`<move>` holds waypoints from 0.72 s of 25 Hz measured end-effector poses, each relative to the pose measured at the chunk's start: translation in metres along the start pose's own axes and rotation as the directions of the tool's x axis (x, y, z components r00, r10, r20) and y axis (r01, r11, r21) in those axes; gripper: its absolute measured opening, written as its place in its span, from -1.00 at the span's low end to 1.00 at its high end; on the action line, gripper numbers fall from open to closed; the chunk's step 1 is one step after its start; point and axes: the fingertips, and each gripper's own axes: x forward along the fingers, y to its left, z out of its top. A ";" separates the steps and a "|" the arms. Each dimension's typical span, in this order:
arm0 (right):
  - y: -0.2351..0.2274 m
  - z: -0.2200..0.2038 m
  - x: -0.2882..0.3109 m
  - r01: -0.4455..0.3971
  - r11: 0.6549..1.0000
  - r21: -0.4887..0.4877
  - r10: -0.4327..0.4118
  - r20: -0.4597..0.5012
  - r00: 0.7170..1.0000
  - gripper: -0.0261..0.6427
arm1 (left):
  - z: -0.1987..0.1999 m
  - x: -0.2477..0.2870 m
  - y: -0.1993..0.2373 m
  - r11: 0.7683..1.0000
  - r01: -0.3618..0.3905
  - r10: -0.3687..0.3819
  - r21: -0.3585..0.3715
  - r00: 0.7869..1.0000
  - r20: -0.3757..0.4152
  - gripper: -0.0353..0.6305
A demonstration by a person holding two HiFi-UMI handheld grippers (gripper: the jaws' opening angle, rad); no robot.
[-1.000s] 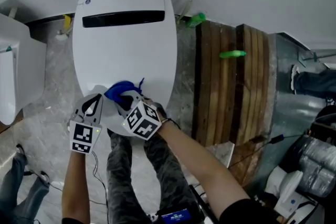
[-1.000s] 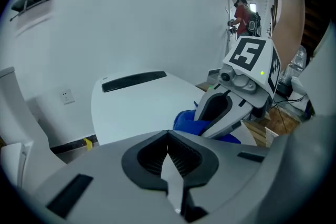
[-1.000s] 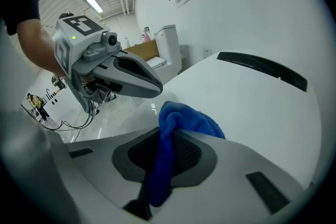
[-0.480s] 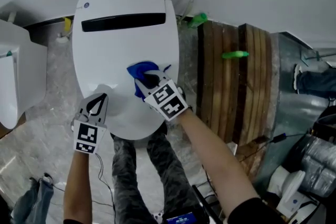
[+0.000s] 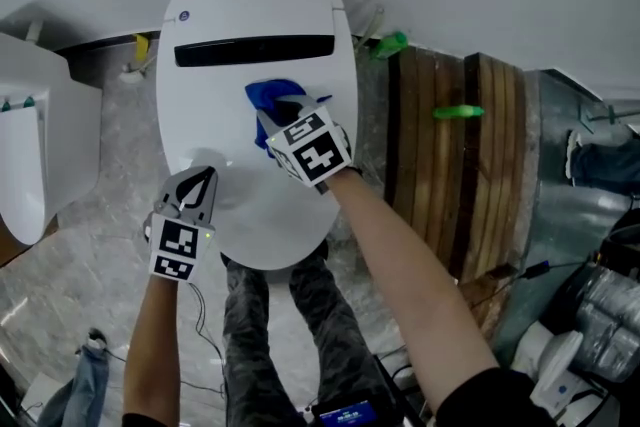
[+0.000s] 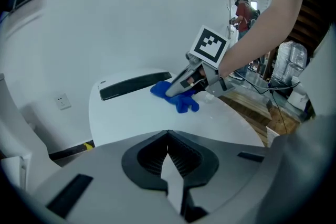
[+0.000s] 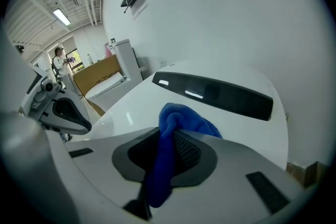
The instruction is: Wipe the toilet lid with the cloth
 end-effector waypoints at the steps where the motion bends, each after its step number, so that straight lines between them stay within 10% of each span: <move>1: 0.003 0.003 0.002 0.001 1.000 -0.001 -0.001 -0.008 1.000 -0.75 | 0.002 0.001 0.002 1.000 0.002 -0.002 -0.004 1.000 -0.003 -0.86; 18: 0.055 -0.013 0.008 -0.060 0.990 -0.126 0.049 -0.084 0.995 -0.75 | 0.018 0.032 0.013 0.997 0.054 -0.058 -0.051 0.994 -0.091 -0.86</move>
